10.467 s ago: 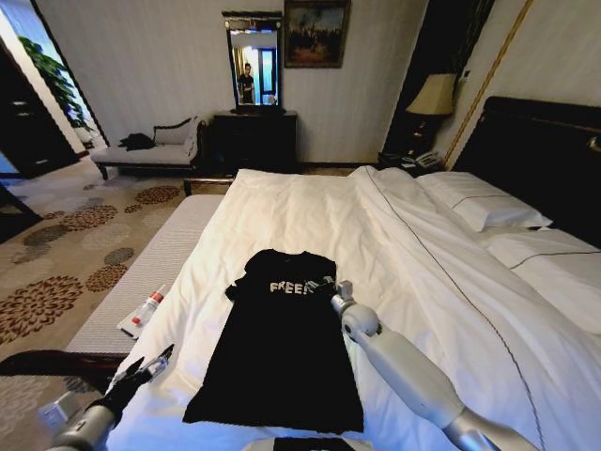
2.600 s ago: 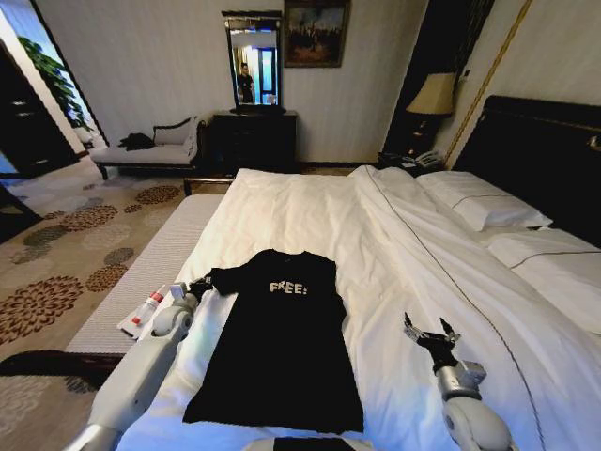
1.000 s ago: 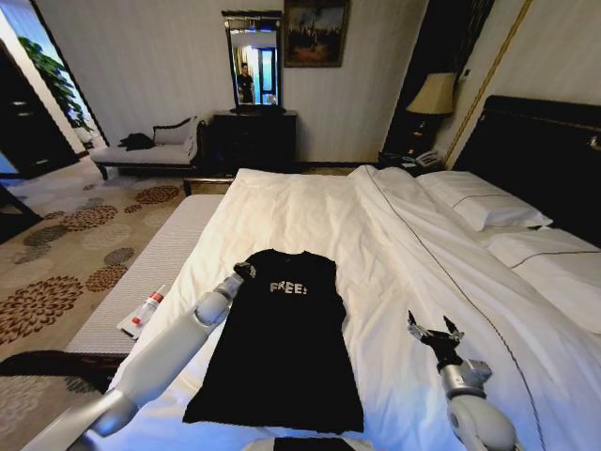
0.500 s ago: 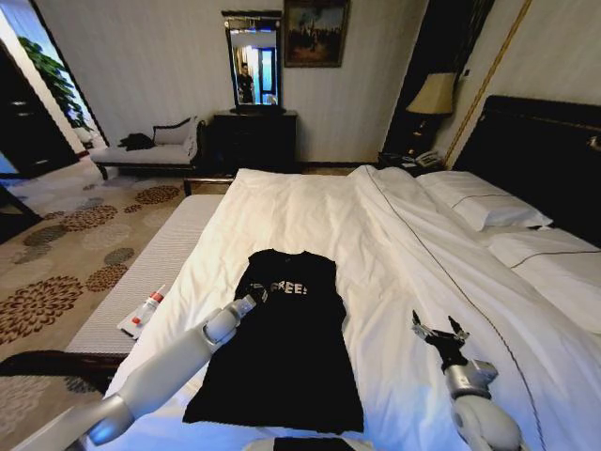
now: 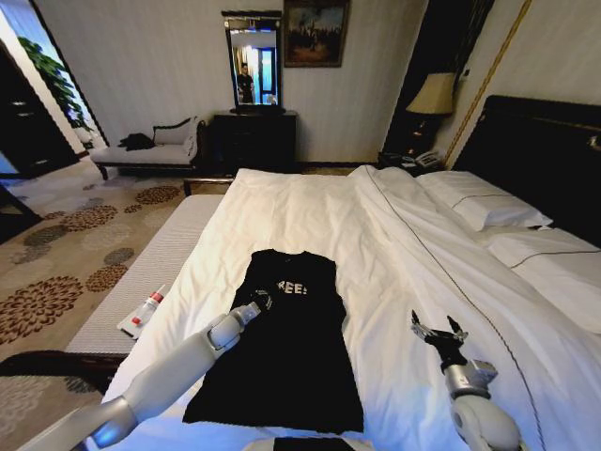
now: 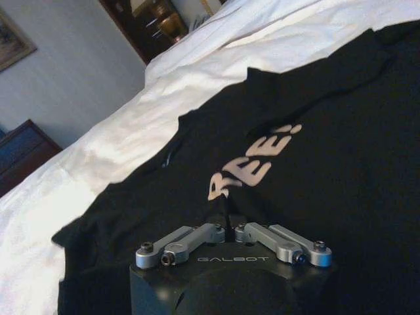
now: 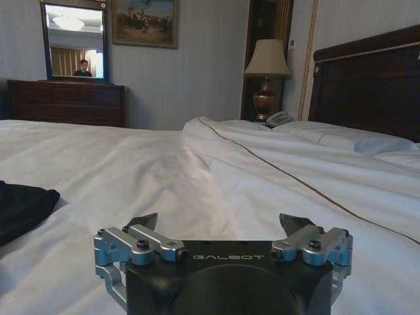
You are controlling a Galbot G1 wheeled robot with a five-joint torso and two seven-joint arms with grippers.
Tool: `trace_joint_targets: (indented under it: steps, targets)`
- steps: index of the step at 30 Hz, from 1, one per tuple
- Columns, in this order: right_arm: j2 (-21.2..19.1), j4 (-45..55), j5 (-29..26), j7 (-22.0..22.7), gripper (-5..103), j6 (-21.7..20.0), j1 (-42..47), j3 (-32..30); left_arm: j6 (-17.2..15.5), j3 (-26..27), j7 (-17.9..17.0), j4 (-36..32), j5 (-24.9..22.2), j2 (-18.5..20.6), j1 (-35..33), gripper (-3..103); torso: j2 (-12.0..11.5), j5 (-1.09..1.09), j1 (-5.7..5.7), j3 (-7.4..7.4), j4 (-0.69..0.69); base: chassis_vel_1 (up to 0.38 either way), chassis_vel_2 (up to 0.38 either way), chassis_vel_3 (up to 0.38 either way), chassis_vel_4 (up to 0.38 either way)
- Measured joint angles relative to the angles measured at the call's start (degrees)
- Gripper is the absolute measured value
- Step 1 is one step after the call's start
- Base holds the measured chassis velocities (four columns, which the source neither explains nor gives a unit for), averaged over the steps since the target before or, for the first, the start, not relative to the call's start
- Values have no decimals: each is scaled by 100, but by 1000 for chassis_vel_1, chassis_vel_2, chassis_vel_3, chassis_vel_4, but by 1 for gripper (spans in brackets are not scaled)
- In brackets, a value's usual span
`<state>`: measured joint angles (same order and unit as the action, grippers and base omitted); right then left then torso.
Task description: Fold the clothes on the bed.
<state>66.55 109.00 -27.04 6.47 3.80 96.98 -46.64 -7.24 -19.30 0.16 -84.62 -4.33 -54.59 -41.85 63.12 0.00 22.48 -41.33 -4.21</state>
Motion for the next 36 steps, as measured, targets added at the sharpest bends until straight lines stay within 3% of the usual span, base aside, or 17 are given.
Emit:
trace_joint_targets:
  steps: [2,4,8,10,14,16,21,22,23,25,27,30,32,36]
  targets:
    - [0,0,1,-1,100,4,5,1,-23,68,-62,-79,-45,39,-104,13,0,-1,0,0,0,0,0,0,0]
    - [2,0,3,-1,100,6,4,8,-23,130,-84,-144,-75,60,-169,13,0,-1,0,0,0,0,0,0,0]
    - [4,0,15,-2,100,6,-22,60,186,593,-210,-542,-210,160,-577,34,0,1,0,0,0,0,0,0,0]
    - [2,0,18,-1,100,6,-34,80,280,788,-253,-672,-250,178,-740,34,0,0,0,0,0,0,0,0,0]
    - [12,0,37,2,100,5,-58,141,419,1810,-534,-1017,-683,169,-1443,56,0,-1,-1,0,3,0,0,0,0]
    - [14,0,44,2,100,5,-59,149,423,1935,-602,-1017,-747,147,-1519,56,0,-2,-1,0,3,0,0,0,0]
    - [11,7,73,4,100,3,-59,180,428,2380,-896,-741,-932,-64,-1694,78,0,-1,-1,0,2,0,0,0,0]
    - [6,19,76,5,100,2,-59,180,441,2412,-916,-654,-934,-112,-1690,78,-1,0,0,0,0,0,0,0,0]
    - [-5,35,77,6,100,0,-49,179,452,2416,-924,-554,-935,-180,-1664,88,-1,-1,0,0,1,0,0,0,0]
    - [-10,48,77,6,100,0,-40,166,463,2406,-938,-491,-929,-231,-1629,88,-1,-1,0,0,1,0,0,0,0]
    - [-15,63,77,6,100,0,-22,140,515,2367,-950,-387,-884,-322,-1574,97,-1,0,-1,0,0,0,0,0,0]
    - [0,80,69,5,100,0,9,87,991,2364,-1095,-201,-890,-548,-1450,100,-1,0,-1,0,0,0,0,0,0]
    - [7,81,68,4,100,0,15,82,1080,2382,-1143,-183,-912,-591,-1433,100,-1,-1,0,0,0,0,0,0,0]
    - [39,78,65,-5,100,12,28,72,1077,2487,-1439,-175,-1384,-723,-1358,100,-1,1,-1,0,2,0,0,0,0]
